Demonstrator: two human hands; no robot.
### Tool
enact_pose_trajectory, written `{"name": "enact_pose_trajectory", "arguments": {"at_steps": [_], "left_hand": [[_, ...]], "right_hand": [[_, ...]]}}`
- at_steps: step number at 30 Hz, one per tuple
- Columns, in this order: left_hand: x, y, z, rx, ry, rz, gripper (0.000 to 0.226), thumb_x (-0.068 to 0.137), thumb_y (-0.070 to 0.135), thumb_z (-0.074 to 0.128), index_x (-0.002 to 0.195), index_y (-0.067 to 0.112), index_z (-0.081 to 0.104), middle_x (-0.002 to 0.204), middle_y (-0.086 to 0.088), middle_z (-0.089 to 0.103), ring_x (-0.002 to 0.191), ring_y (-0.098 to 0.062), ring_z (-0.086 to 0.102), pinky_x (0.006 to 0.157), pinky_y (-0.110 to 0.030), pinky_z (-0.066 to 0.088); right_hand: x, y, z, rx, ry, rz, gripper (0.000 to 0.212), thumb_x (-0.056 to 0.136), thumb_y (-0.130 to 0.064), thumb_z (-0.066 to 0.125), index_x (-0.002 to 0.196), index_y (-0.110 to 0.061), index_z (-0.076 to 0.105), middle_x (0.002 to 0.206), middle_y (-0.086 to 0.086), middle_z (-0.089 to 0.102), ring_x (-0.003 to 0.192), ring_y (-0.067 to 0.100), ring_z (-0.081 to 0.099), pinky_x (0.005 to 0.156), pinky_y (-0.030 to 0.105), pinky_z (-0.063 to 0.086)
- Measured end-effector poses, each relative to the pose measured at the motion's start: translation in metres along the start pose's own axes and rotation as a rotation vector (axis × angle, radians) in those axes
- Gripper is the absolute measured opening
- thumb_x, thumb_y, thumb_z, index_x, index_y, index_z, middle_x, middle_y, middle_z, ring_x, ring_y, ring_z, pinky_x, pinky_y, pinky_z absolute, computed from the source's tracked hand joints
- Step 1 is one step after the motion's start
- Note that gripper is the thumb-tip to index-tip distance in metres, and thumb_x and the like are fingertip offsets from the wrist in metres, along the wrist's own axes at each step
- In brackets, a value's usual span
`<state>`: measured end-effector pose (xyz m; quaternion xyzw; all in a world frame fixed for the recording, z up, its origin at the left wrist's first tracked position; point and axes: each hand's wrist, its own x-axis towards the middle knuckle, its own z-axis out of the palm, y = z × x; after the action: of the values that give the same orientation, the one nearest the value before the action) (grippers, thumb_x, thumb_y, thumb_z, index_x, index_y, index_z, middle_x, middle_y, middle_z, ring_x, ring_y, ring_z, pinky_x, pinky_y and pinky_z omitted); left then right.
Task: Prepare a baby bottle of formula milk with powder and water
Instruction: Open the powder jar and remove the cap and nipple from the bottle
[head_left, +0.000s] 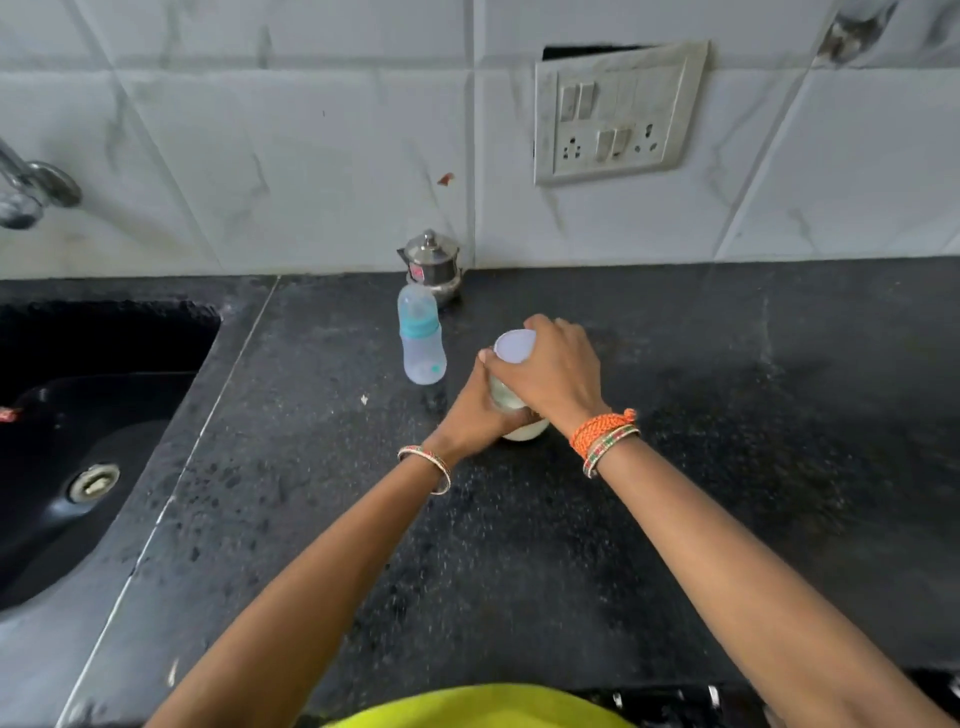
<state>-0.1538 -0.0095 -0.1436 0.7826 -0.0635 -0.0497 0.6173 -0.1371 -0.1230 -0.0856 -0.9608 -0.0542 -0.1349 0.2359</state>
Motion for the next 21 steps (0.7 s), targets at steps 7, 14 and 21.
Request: {"name": "enact_pose_trajectory", "arguments": {"at_steps": [7,14,21], "left_hand": [[-0.016,-0.014,0.000,0.083,0.210,0.105,0.076,0.058,0.029,0.084,0.122,0.035,0.044,0.111,0.023,0.058,0.103,0.018,0.052,0.079,0.000,0.039],[-0.009,-0.021,0.001,0.077,0.267,0.110,0.086,0.051,0.046,0.086,0.126,0.039,0.045,0.115,0.023,0.061,0.107,0.009,0.056,0.088,-0.010,0.045],[-0.003,-0.018,-0.003,0.096,0.241,0.082,0.089,0.050,0.049,0.086,0.127,0.041,0.042,0.109,0.029,0.058,0.103,0.015,0.054,0.082,-0.002,0.042]], "right_hand": [[-0.012,-0.009,0.003,-0.095,-0.027,-0.113,0.062,0.074,-0.063,0.061,0.103,-0.008,0.059,0.102,0.010,0.060,0.100,0.029,0.054,0.075,0.036,0.044],[0.001,0.002,0.002,0.050,-0.194,-0.148,0.070,0.075,-0.050,0.071,0.130,-0.011,0.053,0.127,0.010,0.056,0.118,0.028,0.049,0.095,0.036,0.040],[0.013,0.011,0.004,0.327,-0.220,-0.142,0.059,0.065,-0.033,0.083,0.118,-0.022,0.060,0.122,-0.002,0.060,0.110,0.014,0.053,0.088,0.024,0.039]]}}
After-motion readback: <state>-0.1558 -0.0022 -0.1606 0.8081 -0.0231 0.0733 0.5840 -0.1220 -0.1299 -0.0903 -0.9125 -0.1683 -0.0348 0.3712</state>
